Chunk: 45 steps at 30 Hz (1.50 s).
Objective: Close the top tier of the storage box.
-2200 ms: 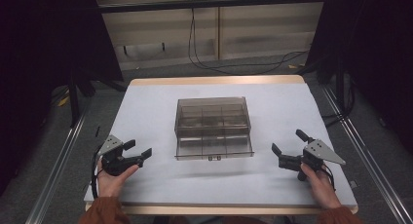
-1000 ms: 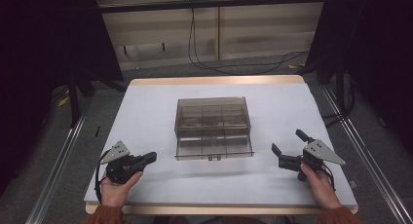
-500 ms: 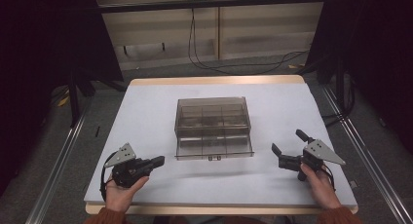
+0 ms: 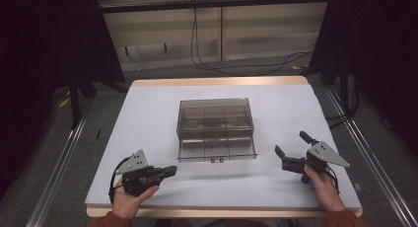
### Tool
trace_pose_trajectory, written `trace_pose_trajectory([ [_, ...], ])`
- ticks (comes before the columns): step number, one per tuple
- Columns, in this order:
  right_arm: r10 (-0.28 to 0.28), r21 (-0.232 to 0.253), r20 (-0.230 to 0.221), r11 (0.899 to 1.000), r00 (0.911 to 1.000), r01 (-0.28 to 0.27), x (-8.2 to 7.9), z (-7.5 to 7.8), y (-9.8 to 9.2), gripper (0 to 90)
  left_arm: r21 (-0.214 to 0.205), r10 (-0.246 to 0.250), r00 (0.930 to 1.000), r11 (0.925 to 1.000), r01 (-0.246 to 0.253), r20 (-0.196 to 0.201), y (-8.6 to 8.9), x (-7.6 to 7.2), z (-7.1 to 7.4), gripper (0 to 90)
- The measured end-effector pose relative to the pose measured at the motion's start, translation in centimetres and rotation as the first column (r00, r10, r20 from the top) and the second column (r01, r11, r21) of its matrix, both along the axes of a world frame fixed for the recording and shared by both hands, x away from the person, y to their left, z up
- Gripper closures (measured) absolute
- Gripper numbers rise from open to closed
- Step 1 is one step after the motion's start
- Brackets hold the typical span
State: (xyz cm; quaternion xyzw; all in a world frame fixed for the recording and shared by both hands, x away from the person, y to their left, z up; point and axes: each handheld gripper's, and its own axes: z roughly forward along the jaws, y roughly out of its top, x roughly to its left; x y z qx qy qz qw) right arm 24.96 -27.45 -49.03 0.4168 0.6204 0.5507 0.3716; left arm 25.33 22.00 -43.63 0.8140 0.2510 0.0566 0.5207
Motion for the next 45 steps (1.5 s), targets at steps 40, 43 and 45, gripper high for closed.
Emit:
trace_pose_trajectory([
  [40, -0.001, -0.004, -0.004, 1.0, 1.0, 0.001, 0.0, 0.0, 0.0, 0.0, 0.021, -0.112, 0.9934, 0.9935, 0.112, -0.027, -4.5, 0.4, -0.2, 90.0],
  [43, -0.001, -0.005, -0.004, 1.0, 1.0, 0.001, 0.0, 0.0, 0.0, 0.0, 0.012, -0.116, 0.993, 0.9932, 0.116, -0.025, -4.8, 0.6, -0.2, 90.0],
  [45, -0.003, -0.001, -0.004, 1.0, 1.0, 0.003, 0.0, 0.0, 0.0, 0.0, 0.017, -0.12, 0.9922, 0.9925, 0.121, -0.031, -5.1, 0.8, -0.3, 90.0],
])
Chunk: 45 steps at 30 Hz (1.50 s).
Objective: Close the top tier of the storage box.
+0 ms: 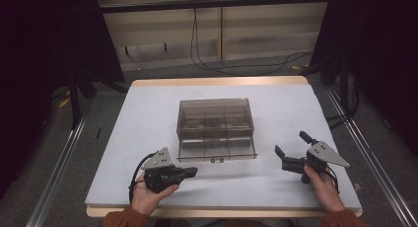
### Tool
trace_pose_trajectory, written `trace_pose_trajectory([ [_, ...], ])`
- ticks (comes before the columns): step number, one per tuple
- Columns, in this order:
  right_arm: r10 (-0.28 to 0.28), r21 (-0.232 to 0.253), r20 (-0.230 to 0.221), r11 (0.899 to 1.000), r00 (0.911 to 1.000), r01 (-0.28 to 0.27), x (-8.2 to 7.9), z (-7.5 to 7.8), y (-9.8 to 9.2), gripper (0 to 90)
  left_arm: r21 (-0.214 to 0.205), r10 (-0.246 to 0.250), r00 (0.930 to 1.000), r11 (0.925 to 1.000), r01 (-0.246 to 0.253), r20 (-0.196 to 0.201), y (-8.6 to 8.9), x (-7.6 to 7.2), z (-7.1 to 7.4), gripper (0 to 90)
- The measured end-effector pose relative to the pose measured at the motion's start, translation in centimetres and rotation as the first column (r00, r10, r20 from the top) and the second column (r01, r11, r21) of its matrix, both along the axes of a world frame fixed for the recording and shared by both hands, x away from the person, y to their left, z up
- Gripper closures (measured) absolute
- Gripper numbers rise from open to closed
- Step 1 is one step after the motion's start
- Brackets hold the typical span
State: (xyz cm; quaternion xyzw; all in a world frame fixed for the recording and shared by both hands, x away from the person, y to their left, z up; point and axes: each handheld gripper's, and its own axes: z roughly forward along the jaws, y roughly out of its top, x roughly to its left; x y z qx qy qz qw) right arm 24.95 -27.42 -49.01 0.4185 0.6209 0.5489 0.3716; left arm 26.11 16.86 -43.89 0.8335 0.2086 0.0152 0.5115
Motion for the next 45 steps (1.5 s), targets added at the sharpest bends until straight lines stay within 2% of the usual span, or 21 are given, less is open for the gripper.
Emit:
trace_pose_trajectory([
  [2, 0.003, 0.003, 0.0, 1.0, 1.0, -0.003, 0.0, 0.0, 0.0, 0.0, 0.01, -0.001, 1.0, 1.0, 0.001, 0.0, -0.2, 0.0, 0.0, 90.0],
  [8, 0.003, -0.007, 0.002, 1.0, 1.0, -0.003, 0.0, 0.0, 0.0, 0.0, -0.003, -0.003, 1.0, 1.0, 0.003, 0.005, -0.7, 0.2, 0.2, 90.0],
  [21, 0.002, -0.003, 0.001, 1.0, 1.0, -0.002, 0.0, 0.0, 0.0, 0.0, 0.003, -0.036, 0.9993, 0.9993, 0.036, 0.004, -3.0, 0.7, 0.0, 90.0],
  [39, 0.002, -0.003, 0.001, 1.0, 1.0, -0.002, 0.0, 0.0, 0.0, 0.0, 0.032, -0.058, 0.9983, 0.9978, 0.058, 0.007, -4.4, 1.5, -0.2, 90.0],
  [45, 0.003, -0.003, 0.0, 1.0, 1.0, -0.003, 0.0, 0.0, 0.0, 0.0, 0.036, -0.051, 0.9986, 0.998, 0.051, 0.011, -4.5, 1.8, -0.3, 90.0],
])
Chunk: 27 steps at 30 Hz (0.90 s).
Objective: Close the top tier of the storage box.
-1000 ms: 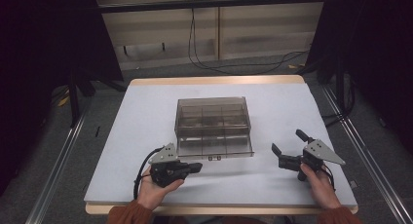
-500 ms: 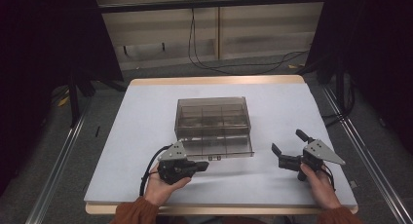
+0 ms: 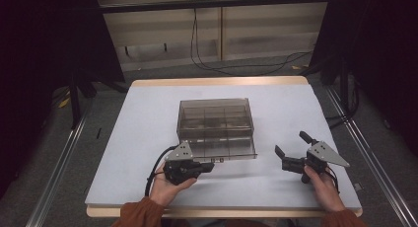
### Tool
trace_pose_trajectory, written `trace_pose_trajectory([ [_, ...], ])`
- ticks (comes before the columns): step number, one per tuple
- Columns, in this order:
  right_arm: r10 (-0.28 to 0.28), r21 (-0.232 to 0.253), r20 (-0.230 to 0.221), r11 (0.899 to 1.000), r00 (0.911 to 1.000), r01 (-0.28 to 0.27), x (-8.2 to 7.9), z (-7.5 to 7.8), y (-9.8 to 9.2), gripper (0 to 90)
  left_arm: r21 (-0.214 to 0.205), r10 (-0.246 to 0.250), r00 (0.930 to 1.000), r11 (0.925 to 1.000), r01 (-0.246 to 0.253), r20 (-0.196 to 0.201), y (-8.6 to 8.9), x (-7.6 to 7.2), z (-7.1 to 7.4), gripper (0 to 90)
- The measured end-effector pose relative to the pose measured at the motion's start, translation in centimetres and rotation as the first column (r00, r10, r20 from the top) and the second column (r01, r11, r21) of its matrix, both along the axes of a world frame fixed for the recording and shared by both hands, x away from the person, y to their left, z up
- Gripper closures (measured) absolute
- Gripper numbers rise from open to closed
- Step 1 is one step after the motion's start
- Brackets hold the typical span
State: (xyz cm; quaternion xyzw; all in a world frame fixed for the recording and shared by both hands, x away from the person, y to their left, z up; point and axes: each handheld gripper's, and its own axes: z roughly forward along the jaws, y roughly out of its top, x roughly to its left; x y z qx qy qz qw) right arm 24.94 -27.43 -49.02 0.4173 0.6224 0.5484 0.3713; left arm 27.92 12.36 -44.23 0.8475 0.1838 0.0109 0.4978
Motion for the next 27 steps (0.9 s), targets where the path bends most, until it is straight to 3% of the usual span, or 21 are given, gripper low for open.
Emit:
trace_pose_trajectory([
  [11, 0.0, 0.006, 0.001, 1.0, 1.0, 0.0, 0.03, 0.0, 0.02, 0.0, -0.021, 0.0, 1.0, 0.9998, -0.001, -0.006, -0.09, 0.17, 0.15, 90.0],
  [16, -0.003, -0.001, 0.002, 1.0, 1.0, 0.003, 0.01, 0.0, 0.02, 0.0, -0.012, -0.019, 0.9998, 0.9997, 0.019, 0.008, -0.61, 0.36, 0.42, 90.0],
  [25, 0.0, -0.001, 0.003, 1.0, 1.0, 0.0, 0.0, 0.0, 0.01, 0.0, -0.012, -0.007, 0.9999, 0.9999, 0.007, 0.009, -0.71, 0.15, 0.38, 90.0],
  [27, 0.0, 0.0, 0.0, 1.0, 1.0, 0.0, -0.01, 0.0, 0.01, 0.0, -0.007, 0.002, 0.9996, 1.0, -0.002, 0.026, -0.82, 0.0, 0.48, 90.0],
])
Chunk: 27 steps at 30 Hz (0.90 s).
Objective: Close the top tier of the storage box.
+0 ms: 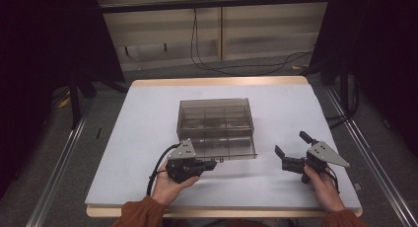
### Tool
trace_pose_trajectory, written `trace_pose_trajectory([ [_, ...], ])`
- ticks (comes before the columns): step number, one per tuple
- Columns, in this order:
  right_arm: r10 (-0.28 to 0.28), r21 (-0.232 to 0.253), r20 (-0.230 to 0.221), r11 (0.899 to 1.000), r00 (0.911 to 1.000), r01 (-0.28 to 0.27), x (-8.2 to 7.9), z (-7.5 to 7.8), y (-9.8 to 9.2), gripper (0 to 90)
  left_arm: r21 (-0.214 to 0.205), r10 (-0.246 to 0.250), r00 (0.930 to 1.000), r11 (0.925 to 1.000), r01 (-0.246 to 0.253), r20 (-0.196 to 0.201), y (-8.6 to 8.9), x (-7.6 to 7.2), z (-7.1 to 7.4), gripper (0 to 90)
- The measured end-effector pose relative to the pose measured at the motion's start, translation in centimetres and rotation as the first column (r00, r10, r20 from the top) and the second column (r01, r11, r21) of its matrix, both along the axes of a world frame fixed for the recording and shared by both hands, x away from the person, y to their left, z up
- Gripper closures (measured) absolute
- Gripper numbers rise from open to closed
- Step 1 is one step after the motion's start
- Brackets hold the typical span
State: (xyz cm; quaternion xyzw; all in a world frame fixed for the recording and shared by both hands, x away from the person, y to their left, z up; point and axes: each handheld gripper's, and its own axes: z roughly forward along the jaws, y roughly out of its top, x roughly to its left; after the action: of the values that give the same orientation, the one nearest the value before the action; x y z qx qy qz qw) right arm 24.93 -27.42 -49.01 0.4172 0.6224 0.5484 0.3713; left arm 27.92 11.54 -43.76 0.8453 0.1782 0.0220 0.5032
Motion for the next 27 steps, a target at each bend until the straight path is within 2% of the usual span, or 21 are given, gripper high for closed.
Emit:
trace_pose_trajectory([
  [1, -0.001, -0.001, 0.0, 1.0, 1.0, 0.001, 0.0, 0.0, 0.0, 0.0, 0.004, 0.006, 0.9999, 1.0, -0.006, 0.01, -0.1, -0.1, 0.1, 90.0],
  [6, 0.0, -0.001, 0.002, 1.0, 1.0, 0.0, 0.0, 0.0, 0.0, 0.0, -0.011, 0.026, 0.9997, 0.9996, -0.026, -0.001, 0.1, 0.1, 0.1, 90.0],
  [7, -0.002, -0.001, 0.002, 1.0, 1.0, 0.002, 0.0, 0.0, 0.0, 0.0, -0.002, 0.03, 0.9996, 0.9996, -0.03, -0.003, 0.1, 0.2, 0.1, 90.0],
  [21, 0.0, -0.001, 0.002, 1.0, 1.0, 0.0, 0.0, 0.0, 0.0, 0.0, -0.017, 0.022, 0.9996, 0.9996, -0.022, -0.016, 0.5, 0.5, 0.0, 90.0],
  [24, 0.0, -0.001, 0.002, 1.0, 1.0, 0.0, 0.0, 0.0, 0.0, 0.0, -0.033, 0.038, 0.9991, 0.9987, -0.039, -0.016, 0.7, 0.5, 0.1, 90.0],
  [26, -0.002, 0.0, 0.002, 1.0, 1.0, 0.002, 0.0, 0.0, 0.0, 0.0, -0.028, 0.046, 0.9989, 0.9986, -0.046, -0.007, 1.0, 0.7, 0.2, 90.0],
  [27, -0.001, -0.001, 0.001, 1.0, 1.0, 0.001, 0.0, 0.0, 0.0, 0.0, -0.044, 0.054, 0.9985, 0.9975, -0.054, -0.013, 1.0, 0.7, 0.2, 90.0],
])
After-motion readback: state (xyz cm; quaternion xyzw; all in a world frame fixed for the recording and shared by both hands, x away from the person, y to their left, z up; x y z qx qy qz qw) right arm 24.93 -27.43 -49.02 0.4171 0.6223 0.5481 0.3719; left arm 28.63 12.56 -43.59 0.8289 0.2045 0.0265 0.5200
